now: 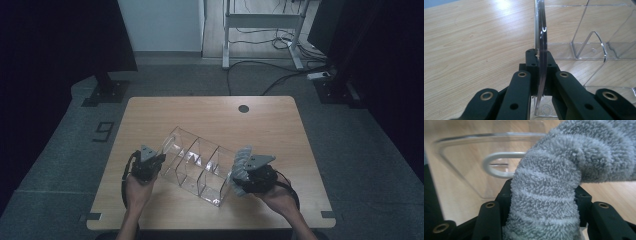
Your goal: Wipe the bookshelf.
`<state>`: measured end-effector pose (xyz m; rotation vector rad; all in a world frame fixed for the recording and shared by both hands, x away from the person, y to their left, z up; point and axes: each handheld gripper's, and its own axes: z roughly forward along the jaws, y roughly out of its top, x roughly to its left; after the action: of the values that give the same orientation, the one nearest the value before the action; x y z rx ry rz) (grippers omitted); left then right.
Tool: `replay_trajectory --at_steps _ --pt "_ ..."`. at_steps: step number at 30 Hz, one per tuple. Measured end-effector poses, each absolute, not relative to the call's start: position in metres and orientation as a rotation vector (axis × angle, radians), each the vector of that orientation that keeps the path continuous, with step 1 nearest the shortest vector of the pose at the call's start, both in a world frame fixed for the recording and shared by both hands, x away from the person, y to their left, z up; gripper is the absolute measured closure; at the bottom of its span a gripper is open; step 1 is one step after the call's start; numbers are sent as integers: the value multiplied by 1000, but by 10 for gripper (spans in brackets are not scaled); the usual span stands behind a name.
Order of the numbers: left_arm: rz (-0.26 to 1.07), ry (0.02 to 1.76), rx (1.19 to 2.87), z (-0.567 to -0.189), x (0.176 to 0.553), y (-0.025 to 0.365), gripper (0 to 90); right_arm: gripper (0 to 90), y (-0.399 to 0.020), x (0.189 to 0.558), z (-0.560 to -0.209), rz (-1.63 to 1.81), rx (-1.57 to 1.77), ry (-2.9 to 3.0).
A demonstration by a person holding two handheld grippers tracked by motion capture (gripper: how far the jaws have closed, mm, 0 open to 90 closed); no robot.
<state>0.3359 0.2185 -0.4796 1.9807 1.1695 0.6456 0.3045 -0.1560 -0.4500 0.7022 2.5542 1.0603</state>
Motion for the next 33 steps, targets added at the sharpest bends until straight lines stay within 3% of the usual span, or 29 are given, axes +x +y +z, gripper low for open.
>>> replay_trajectory --at_steps 33 --pt "663 1177 1986 -480 335 216 863 480 -128 253 -444 1054 552 2641"
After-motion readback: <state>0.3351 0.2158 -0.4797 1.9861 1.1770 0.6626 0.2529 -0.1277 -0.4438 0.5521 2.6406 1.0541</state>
